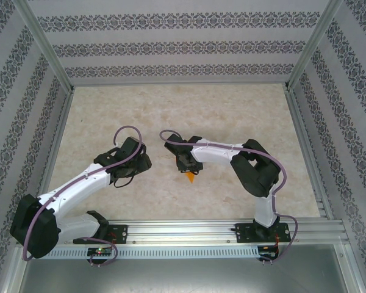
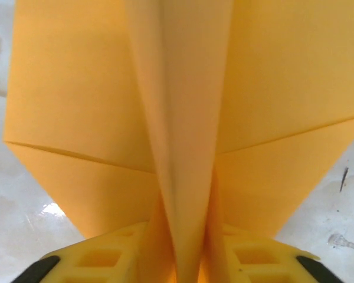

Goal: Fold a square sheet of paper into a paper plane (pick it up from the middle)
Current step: Place the paper plane at the center of the table.

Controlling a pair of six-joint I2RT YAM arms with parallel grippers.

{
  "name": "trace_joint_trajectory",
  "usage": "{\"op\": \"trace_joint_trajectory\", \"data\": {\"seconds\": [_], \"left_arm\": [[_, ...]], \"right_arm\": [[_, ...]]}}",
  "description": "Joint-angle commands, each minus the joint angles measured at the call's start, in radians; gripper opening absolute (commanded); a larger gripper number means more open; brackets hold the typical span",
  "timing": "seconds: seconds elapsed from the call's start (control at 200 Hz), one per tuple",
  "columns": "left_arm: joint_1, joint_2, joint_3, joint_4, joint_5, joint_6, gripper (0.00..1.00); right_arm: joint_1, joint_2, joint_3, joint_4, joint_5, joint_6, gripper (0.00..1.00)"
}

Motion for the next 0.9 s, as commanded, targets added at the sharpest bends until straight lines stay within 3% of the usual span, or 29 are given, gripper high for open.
{"op": "trace_joint_trajectory", "data": {"seconds": [0.0,0.275,0.45,0.664,0.849,0.894], "left_arm": [[0.015,0.009,-0.006,0.038,0.012,0.012,0.58],[0.014,0.018,-0.007,0.047,0.024,0.018,0.58],[0.015,0.024,0.005,0.046,0.032,0.025,0.58],[0.015,0.024,0.007,0.049,0.043,0.027,0.58],[0.015,0.021,0.015,0.047,0.033,0.033,0.59],[0.015,0.017,0.016,0.044,0.024,0.039,0.59]], "right_arm": [[-0.008,0.040,-0.009,0.027,-0.019,0.000,0.33],[0.004,0.101,-0.092,0.137,-0.091,0.061,0.37],[-0.022,0.032,-0.146,0.209,-0.109,0.068,0.31],[-0.052,0.014,-0.197,0.296,-0.146,0.080,0.34],[-0.036,0.075,-0.139,0.219,-0.137,0.077,0.36],[-0.031,0.049,-0.118,0.189,-0.116,0.061,0.41]]}}
